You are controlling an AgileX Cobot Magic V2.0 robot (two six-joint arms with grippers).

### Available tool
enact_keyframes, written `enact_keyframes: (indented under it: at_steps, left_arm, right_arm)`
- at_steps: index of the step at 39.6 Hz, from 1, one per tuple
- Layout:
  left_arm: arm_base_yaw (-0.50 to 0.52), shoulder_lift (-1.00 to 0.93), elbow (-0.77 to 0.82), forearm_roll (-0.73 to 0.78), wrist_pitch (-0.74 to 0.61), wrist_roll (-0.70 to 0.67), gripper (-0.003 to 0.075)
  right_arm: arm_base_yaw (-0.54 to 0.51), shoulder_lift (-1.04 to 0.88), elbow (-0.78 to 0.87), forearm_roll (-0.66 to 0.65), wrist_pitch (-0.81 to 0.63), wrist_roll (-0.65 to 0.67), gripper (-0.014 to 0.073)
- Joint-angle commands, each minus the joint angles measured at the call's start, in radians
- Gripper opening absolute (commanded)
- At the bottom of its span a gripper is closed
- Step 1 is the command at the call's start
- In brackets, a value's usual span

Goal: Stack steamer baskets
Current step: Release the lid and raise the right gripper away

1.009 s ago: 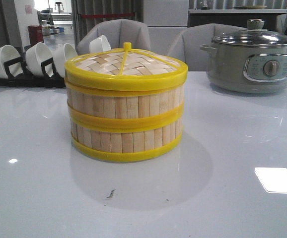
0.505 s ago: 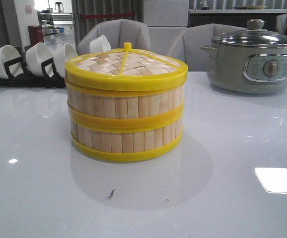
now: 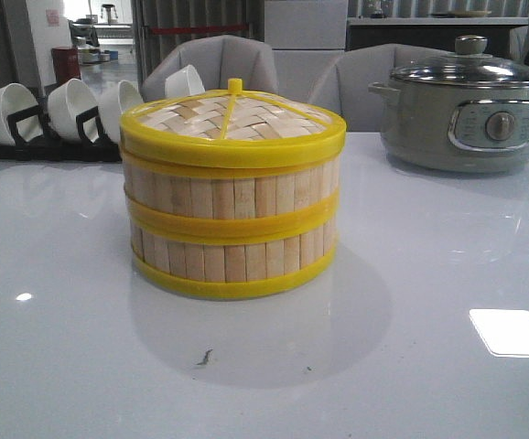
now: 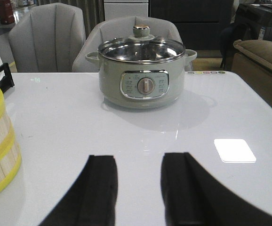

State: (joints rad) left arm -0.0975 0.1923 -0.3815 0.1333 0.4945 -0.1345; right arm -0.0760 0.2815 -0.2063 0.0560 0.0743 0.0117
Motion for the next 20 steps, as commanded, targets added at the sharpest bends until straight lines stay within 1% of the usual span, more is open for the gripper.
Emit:
enact_keyframes:
  at_steps: [1, 6, 8, 9, 11, 14, 20]
  left_arm:
    - [0.000, 0.009, -0.028, 0.001, -0.076, -0.012, 0.0087]
    - [0.000, 0.009, -0.028, 0.001, -0.076, -0.012, 0.0087]
    - [0.000, 0.009, -0.028, 0.001, -0.076, -0.012, 0.0087]
    - [0.000, 0.009, -0.028, 0.001, -0.076, -0.012, 0.0087]
    - [0.000, 0.009, -0.028, 0.001, -0.076, -0.012, 0.0087]
    - [0.000, 0.009, -0.028, 0.001, -0.076, -0.012, 0.0087]
    - [0.000, 0.009, -0.028, 0.001, -0.076, -0.012, 0.0087]
  right_arm:
    - [-0.009, -0.026, -0.023, 0.000, -0.091, -0.012, 0.0286]
    - [-0.009, -0.038, -0.023, 0.000, -0.083, -0.012, 0.0238]
    - [-0.009, -0.038, -0.023, 0.000, -0.074, -0.012, 0.0195]
    - [-0.009, -0.038, -0.023, 0.000, -0.074, -0.012, 0.0159]
    - [-0.009, -0.038, -0.023, 0.000, -0.074, -0.012, 0.0049]
    - [-0.009, -0.038, -0.023, 0.000, -0.074, -0.012, 0.0065]
    - [-0.009, -0.038, -0.023, 0.000, -0.064, -0.012, 0.0056]
